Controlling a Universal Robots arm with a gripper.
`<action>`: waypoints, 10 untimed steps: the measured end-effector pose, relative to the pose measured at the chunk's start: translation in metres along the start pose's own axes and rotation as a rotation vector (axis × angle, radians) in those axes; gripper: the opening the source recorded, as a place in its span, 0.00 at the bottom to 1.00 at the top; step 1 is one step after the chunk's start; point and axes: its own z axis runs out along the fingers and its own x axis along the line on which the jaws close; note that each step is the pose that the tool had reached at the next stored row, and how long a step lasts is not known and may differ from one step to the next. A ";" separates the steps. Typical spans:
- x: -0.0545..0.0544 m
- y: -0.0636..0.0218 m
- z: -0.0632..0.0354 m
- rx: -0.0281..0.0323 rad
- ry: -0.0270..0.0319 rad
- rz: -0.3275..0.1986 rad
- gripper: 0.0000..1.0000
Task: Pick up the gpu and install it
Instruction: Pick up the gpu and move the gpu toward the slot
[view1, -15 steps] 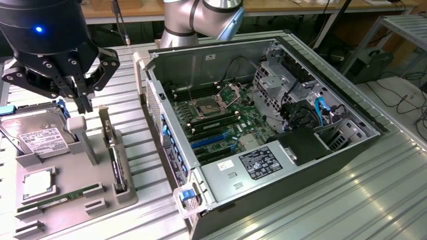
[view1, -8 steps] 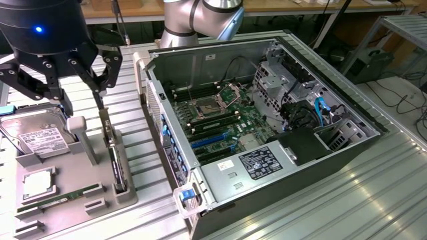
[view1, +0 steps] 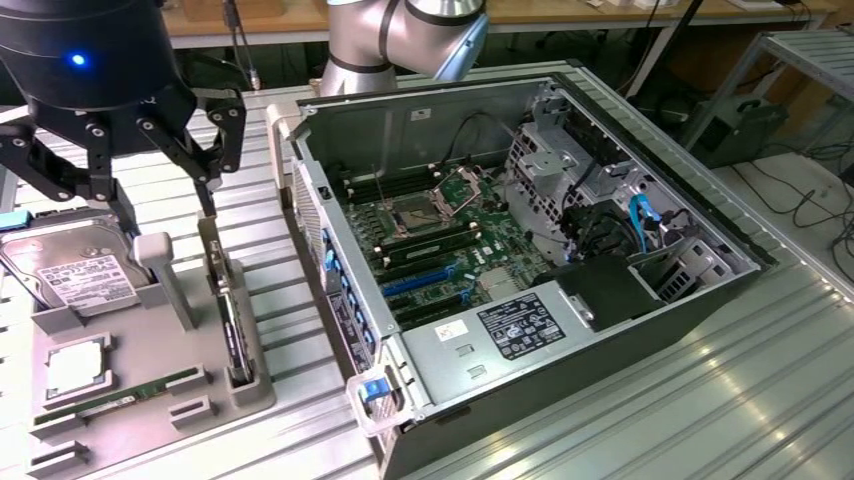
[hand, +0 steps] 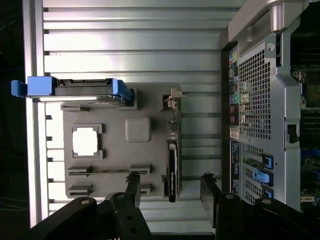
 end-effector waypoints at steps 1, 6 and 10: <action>0.000 -0.0001 0.0005 0.0003 0.0007 -0.003 0.60; 0.000 -0.0030 0.0051 0.0004 0.0060 -0.011 0.60; 0.000 -0.0077 0.0087 0.0003 0.0077 -0.011 0.60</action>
